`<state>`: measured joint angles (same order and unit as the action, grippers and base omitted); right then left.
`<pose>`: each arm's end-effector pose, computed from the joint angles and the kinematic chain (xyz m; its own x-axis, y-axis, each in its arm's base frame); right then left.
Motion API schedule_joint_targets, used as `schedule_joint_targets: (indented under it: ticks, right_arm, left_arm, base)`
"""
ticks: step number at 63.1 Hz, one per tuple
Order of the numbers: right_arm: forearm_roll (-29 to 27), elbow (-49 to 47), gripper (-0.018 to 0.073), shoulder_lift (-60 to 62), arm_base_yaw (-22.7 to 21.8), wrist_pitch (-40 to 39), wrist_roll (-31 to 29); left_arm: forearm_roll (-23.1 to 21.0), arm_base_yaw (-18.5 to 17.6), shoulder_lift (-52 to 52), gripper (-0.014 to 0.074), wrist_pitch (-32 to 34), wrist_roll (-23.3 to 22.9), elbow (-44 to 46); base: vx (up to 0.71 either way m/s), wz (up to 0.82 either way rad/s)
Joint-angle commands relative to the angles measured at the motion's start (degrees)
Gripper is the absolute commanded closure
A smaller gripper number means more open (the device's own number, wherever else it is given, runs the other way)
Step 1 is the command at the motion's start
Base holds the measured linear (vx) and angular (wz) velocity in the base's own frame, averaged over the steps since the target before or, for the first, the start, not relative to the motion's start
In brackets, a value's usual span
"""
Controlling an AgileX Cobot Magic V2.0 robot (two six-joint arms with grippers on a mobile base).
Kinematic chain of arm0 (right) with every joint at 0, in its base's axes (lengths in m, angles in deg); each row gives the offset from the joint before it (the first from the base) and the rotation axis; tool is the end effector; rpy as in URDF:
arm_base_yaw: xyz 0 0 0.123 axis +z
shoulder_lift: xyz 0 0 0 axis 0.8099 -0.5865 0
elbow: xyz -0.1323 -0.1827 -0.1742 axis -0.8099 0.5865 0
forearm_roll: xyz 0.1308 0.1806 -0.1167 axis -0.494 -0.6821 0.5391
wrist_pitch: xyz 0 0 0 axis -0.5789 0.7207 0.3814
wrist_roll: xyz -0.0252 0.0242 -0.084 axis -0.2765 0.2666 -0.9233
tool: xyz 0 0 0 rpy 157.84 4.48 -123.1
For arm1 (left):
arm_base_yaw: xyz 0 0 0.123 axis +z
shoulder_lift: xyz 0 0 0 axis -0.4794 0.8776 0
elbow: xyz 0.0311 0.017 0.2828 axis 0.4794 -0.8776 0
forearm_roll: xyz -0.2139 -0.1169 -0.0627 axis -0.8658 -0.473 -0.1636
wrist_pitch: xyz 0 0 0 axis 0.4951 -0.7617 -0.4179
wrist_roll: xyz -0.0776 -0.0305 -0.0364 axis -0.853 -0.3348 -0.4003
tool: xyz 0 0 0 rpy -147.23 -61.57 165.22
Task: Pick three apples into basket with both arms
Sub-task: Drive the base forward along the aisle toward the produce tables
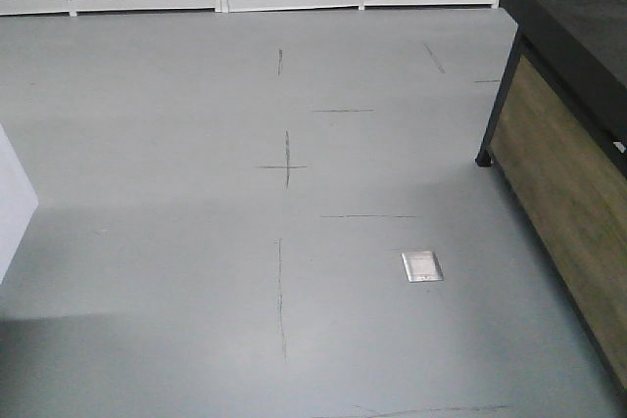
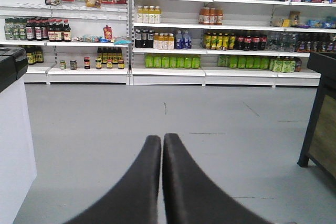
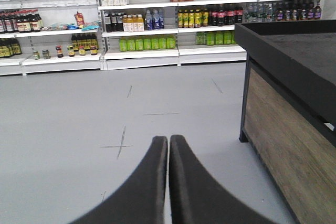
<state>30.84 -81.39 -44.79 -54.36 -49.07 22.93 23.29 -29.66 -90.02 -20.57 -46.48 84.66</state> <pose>0.0565 -0.0012 0.1911 -0.0704 0.0109 -0.9975 0.0150 0.9998 0.0098 0.0567 -0.0013 0.1970 -0.0139 -0.0831 -0.9964 0.0191 0.9963 -0.0834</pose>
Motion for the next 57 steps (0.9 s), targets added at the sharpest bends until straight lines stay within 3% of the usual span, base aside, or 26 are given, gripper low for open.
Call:
schedule_joint_targets:
  ticks: [1,57]
  right_arm:
    - [0.56,0.73,0.0568,0.73,-0.25,-4.31,-0.05]
    - [0.56,0.73,0.0568,0.73,-0.25,-4.31,-0.05]
  left_arm:
    - [-0.49,0.03,-0.92,0.0603,4.00,-0.32,-0.19]
    - [-0.49,0.03,-0.92,0.0603,4.00,-0.32,-0.19]
  base:
    - [0.13,0.11]
    - [0.16,0.06]
